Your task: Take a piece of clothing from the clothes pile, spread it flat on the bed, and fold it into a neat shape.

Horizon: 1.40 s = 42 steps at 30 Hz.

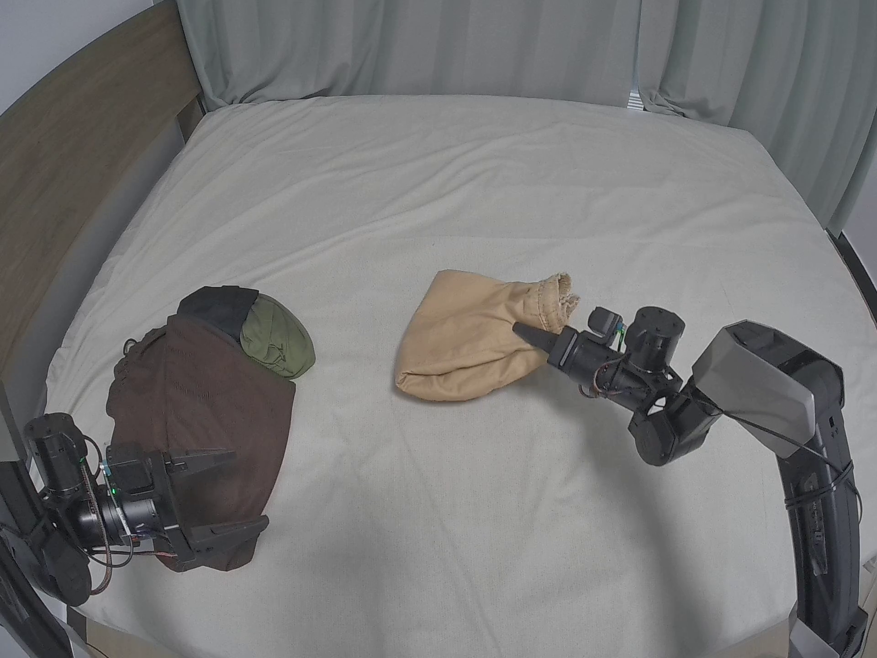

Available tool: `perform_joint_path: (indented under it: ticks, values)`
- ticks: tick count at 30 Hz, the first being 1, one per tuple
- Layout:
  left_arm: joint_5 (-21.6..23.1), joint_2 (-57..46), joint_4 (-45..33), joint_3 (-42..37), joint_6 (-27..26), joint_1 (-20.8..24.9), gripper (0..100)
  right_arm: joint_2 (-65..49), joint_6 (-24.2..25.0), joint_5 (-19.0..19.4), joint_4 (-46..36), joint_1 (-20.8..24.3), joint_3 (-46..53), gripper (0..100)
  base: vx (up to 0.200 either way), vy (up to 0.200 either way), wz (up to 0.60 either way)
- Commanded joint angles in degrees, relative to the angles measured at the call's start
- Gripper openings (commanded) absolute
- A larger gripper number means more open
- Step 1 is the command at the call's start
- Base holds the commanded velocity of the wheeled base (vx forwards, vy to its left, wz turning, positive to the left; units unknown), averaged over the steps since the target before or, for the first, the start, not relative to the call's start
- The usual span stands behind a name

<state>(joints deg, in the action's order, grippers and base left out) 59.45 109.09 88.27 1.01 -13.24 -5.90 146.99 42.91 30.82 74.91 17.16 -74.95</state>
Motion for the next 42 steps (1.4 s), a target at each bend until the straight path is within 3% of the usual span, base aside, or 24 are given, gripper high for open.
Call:
perform_joint_path:
  ticks: [1, 10, 11, 16, 23, 28, 34, 42]
  values:
    - [0.0, -0.3, 0.1, -0.7, 0.1, 0.8, 100, 0.1, 0.0, -0.1, 7.6, 0.0, 10.5, 0, 0.0, 0.0, 0.0]
    - [0.0, -1.0, 0.1, -1.0, 0.1, 1.2, 100, 2.4, -0.1, -0.1, 12.0, -0.1, 13.3, 0, 0.0, 0.0, 0.0]
    - [0.0, -1.0, 0.1, -1.0, 0.1, 1.2, 100, 2.6, 0.0, -0.1, 12.0, -0.1, 13.3, 100, 0.0, 0.0, 0.0]
    - [0.0, -0.9, 0.1, -0.9, 0.1, 1.1, 100, 2.5, -0.5, -0.1, 12.1, 0.4, 15.8, 100, 0.0, 0.0, 0.0]
    - [0.0, -1.1, 0.1, -0.8, 0.2, 1.2, 100, -1.3, -7.5, -0.1, 13.3, 3.7, 28.4, 100, 0.0, 0.0, 0.0]
    - [0.0, -1.1, 0.1, -0.7, 0.2, 1.2, 100, -8.5, -7.5, 0.0, 13.3, 7.2, 34.0, 100, 0.0, 0.0, 0.0]
    - [0.0, -1.1, 0.1, -0.8, 0.2, 1.2, 100, -15.8, -4.5, 0.2, 13.1, 8.9, 32.8, 100, 0.0, 0.0, 0.0]
    - [0.0, -1.0, 0.1, -0.9, 0.2, 1.2, 100, -11.9, -3.0, 0.2, 11.3, 5.3, 22.9, 100, 0.0, 0.0, 0.0]
